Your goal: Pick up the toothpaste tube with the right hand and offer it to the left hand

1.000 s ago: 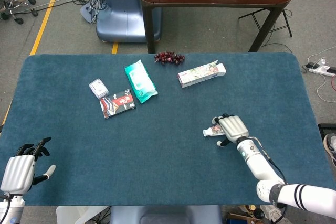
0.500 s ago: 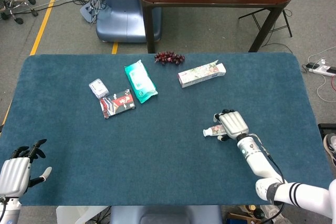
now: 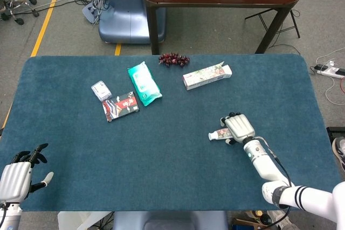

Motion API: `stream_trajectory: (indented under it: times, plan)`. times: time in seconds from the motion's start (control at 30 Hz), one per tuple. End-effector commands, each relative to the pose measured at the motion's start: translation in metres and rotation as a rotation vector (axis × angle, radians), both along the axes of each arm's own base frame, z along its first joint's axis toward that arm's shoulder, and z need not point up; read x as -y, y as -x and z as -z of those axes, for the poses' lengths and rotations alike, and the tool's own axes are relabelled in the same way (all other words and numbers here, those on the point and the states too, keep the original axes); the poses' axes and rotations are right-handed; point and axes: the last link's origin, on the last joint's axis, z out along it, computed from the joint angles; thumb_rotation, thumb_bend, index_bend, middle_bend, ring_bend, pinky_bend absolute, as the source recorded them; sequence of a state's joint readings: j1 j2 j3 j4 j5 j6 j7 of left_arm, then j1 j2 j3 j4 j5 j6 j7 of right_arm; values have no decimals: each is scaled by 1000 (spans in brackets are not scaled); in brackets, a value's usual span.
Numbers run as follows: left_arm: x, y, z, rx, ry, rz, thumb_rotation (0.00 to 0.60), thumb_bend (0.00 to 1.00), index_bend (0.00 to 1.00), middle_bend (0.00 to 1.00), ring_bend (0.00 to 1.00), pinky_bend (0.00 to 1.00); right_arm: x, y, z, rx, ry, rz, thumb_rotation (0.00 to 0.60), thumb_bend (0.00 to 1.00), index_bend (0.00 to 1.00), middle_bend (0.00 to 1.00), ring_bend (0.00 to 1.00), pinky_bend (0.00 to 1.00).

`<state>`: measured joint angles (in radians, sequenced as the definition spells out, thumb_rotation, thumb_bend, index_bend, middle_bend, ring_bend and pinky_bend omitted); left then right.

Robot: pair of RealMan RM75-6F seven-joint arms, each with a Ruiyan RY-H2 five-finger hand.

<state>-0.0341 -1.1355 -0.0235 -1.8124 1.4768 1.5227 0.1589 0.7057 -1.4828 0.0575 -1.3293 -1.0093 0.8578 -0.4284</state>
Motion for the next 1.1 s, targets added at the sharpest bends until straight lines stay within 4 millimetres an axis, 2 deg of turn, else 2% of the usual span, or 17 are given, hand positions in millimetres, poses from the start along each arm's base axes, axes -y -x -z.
stream_trajectory:
  times: [0.03,0.73,0.93,1.1]
  plan:
    - [0,0,0,1,1,0,600,216,173,458,420,179,1,1,1,-8,-1,0,600,214,380,413,215,260]
    - [-2,1,3,7,5,-2,600,216,166,458,420,176,2,5,6,-15,-9,22,600,298,462,470,272,262]
    - [-2,2,3,11,4,-1,600,216,155,458,420,176,2,3,8,-20,-22,12,600,496,539,524,350,297]
    - [-3,2,2,13,4,1,600,216,155,458,420,175,4,-5,9,-29,-40,-9,600,678,625,592,461,363]
